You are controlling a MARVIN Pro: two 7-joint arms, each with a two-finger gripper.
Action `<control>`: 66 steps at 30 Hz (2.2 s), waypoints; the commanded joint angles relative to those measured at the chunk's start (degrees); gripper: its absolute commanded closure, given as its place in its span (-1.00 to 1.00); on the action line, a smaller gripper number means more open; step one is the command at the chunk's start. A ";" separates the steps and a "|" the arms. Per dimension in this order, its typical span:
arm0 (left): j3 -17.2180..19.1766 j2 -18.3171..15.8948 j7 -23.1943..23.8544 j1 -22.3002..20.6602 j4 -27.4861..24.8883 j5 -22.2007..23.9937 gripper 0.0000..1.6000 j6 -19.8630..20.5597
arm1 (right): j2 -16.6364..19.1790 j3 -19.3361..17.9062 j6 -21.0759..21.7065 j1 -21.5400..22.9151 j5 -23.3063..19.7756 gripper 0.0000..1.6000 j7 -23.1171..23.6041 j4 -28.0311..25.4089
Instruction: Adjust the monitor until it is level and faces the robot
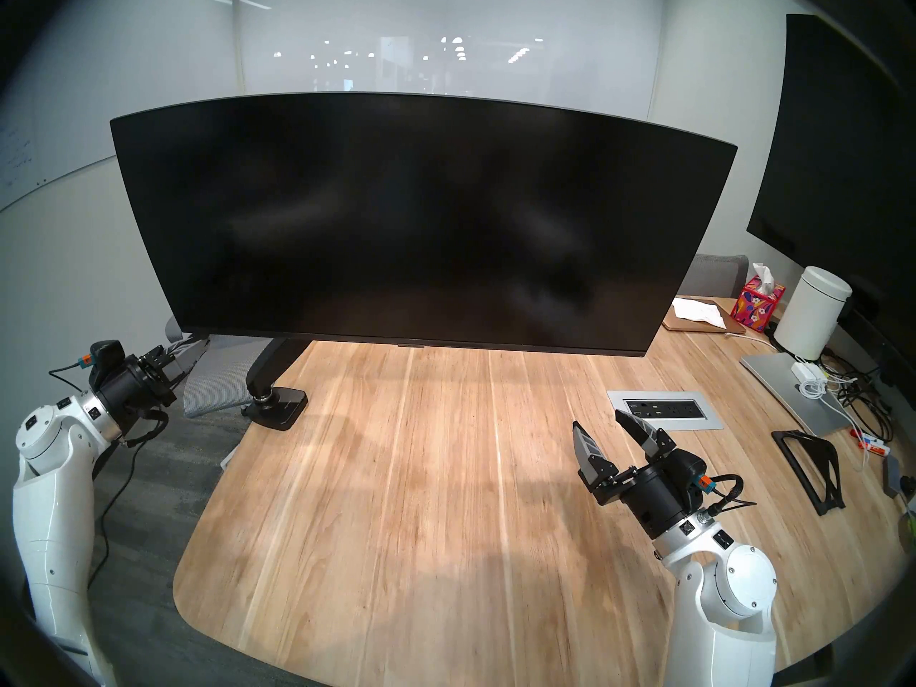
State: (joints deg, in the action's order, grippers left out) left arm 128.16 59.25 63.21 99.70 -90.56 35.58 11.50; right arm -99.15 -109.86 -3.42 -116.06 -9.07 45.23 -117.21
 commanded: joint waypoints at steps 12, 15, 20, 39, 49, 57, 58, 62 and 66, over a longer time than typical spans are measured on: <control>8.13 9.85 11.25 14.51 -11.52 -5.06 1.00 1.42 | 0.14 0.14 0.02 0.35 -0.28 -1.00 -0.09 -0.95; 9.17 11.50 12.50 15.70 -12.96 -5.98 1.00 1.20 | 0.14 0.14 0.02 0.35 -0.28 -1.00 -0.10 -0.96; 10.01 13.52 13.39 18.60 -14.90 -6.65 1.00 -0.46 | 0.14 0.14 0.04 0.34 -0.28 -1.00 -0.11 -0.98; 10.29 16.20 16.45 18.62 -14.79 -7.82 1.00 -5.10 | 0.13 0.16 0.10 0.32 -0.29 -1.00 -0.17 -1.03; 10.46 16.43 16.79 18.37 -14.76 -8.05 1.00 -5.07 | 0.13 0.16 0.10 0.32 -0.29 -1.00 -0.17 -1.03; 10.55 16.55 16.95 18.23 -14.75 -8.19 1.00 -5.02 | 0.13 0.16 0.10 0.32 -0.29 -1.00 -0.17 -1.03; 10.56 16.56 16.97 18.22 -14.75 -8.20 1.00 -5.01 | 0.13 0.16 0.10 0.32 -0.29 -1.00 -0.17 -1.03; 10.72 16.48 17.39 17.98 -14.53 -8.06 1.00 -5.32 | 0.13 0.16 0.10 0.32 -0.29 -1.00 -0.17 -1.03; 10.90 16.46 17.75 17.81 -14.53 -7.86 0.09 -5.12 | 0.13 0.16 0.10 0.32 -0.29 -1.00 -0.17 -1.03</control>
State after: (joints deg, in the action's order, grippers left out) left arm 138.64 76.02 80.78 117.85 -104.56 27.12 6.11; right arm -99.17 -109.85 -3.40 -116.05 -9.06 45.19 -117.20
